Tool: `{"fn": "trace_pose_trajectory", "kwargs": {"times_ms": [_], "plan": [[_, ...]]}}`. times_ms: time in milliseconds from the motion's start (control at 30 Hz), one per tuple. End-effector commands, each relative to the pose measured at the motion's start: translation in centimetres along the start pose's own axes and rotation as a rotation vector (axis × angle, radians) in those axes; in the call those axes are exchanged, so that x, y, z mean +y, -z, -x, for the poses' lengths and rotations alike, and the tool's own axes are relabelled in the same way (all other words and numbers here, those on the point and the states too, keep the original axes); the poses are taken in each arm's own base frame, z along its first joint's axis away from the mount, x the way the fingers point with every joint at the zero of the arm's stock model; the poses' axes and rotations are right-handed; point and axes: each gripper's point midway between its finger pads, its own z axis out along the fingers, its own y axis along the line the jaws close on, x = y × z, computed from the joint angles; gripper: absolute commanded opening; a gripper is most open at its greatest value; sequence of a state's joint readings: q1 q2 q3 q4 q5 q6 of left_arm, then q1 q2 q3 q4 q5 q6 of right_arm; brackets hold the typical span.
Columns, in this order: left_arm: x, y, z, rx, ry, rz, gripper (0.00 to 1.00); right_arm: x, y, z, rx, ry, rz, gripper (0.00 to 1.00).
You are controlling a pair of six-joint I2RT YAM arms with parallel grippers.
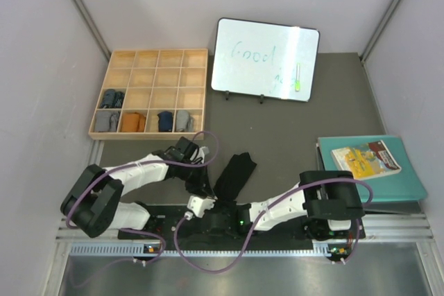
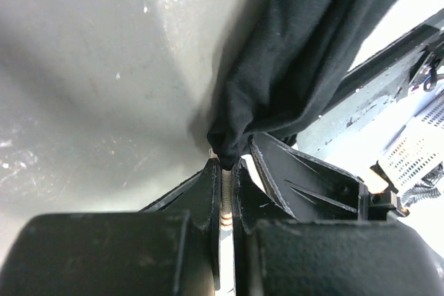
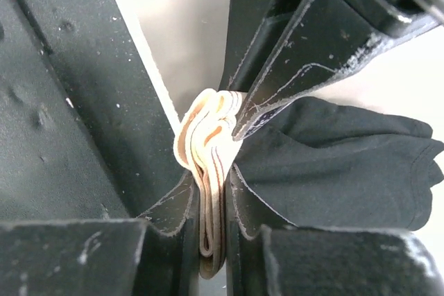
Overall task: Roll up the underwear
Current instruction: Roll the underwear to the center of the board.
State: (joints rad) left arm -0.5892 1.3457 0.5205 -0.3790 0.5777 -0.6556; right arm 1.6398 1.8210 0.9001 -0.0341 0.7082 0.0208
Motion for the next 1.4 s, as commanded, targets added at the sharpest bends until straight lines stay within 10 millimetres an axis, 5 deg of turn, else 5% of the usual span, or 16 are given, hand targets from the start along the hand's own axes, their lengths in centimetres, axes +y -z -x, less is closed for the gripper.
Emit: {"fn": "trace_pose_trajectory", "kwargs": {"times_ms": [0,133,233,533,900,1133,1367], "plan": [[-0.5,1.2,1.2,-0.099,-0.016,-0.028,0.01,-0.5,0.7,0.9,-0.024,-0.164,0.04,0.0],[-1.0,2.8,2.3,-0.224,-0.017,-0.057,0.27,-1.7,0.9,0.9,-0.064,-0.345,0.141,0.0],[-0.8,4.0,3.4,-0.331,-0.029,-0.047,0.36,-2.0,1.3,0.9,-0.098,-0.448,0.25,0.0],[-3.1,6.9,5.7,-0.601,-0.188,-0.164,0.39,-2.9,1.3,0.4,-0.105,-0.664,0.496,0.0],[-4.4,5.2,5.5,-0.612,-0.336,-0.291,0.41,-4.4,0.8,-2.6,0.018,-1.012,0.564,0.0],[-5.1,3.8,4.3,-0.578,-0.435,-0.324,0.61,-4.3,0.3,-5.7,0.101,-1.191,0.574,0.0],[-4.7,0.6,3.4,-0.504,-0.492,-0.249,0.64,-4.1,-0.1,-7.7,0.185,-1.285,0.574,0.0]]}}
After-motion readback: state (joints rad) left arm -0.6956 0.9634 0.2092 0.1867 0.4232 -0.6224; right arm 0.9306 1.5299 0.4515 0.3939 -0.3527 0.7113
